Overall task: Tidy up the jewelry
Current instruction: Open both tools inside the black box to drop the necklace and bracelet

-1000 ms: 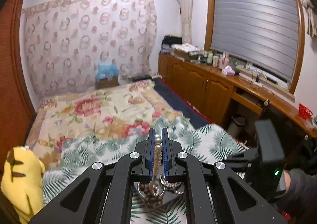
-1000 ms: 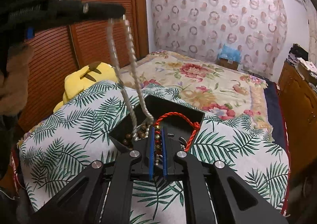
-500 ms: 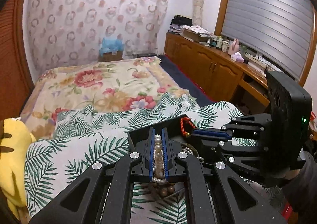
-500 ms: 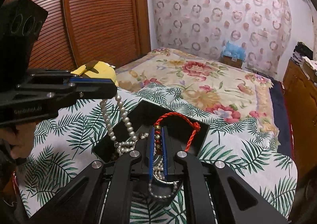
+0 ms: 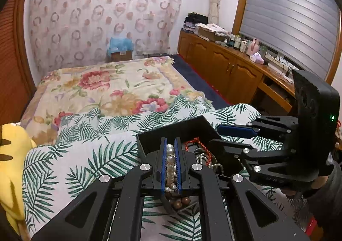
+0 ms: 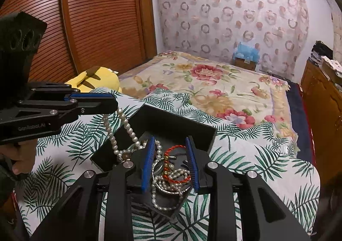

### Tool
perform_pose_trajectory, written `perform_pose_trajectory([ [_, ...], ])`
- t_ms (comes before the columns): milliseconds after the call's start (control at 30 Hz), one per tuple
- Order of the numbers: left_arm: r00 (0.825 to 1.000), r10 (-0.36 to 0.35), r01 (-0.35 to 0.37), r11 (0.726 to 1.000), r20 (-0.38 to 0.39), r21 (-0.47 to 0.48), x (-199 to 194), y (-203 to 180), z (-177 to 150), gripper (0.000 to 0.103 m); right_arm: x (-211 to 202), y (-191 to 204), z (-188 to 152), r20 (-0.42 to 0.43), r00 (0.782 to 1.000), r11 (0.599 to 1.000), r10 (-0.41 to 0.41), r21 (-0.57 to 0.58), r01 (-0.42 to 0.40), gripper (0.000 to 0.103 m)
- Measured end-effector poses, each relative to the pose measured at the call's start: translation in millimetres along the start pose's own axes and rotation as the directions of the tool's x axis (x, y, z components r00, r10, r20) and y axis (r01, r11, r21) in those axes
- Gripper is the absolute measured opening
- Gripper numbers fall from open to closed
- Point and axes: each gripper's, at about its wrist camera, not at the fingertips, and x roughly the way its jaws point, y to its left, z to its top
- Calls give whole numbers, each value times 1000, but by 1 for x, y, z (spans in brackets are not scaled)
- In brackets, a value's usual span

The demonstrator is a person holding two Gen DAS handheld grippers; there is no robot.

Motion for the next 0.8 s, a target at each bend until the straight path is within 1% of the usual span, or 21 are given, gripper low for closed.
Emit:
perform_pose_trajectory([
  [200, 1000, -20, 20, 1000, -15, 18, 5, -12, -5, 6, -13, -6, -14, 3, 1000, 999, -16, 33, 15, 32],
  [367, 1000, -24, 24, 999, -16, 23, -2, -17, -14, 7, -29, -5, -28, 10, 1000, 998, -30, 47, 29, 32],
  [500, 1000, -15, 15, 999, -19, 30, -12, -22, -30, 8, -41, -1, -39, 22, 999, 998, -27, 63, 25, 32],
  [667, 1000, -14, 14, 1000, -28, 25, -20, -24, -52, 13, -52, 8, -59, 13, 999, 997, -31, 72, 31, 32],
  [800, 999, -15, 16, 1000, -42, 19, -24, -24, -73, 14, -59, 16, -76, 3, 999, 995, -42, 85, 42, 32],
])
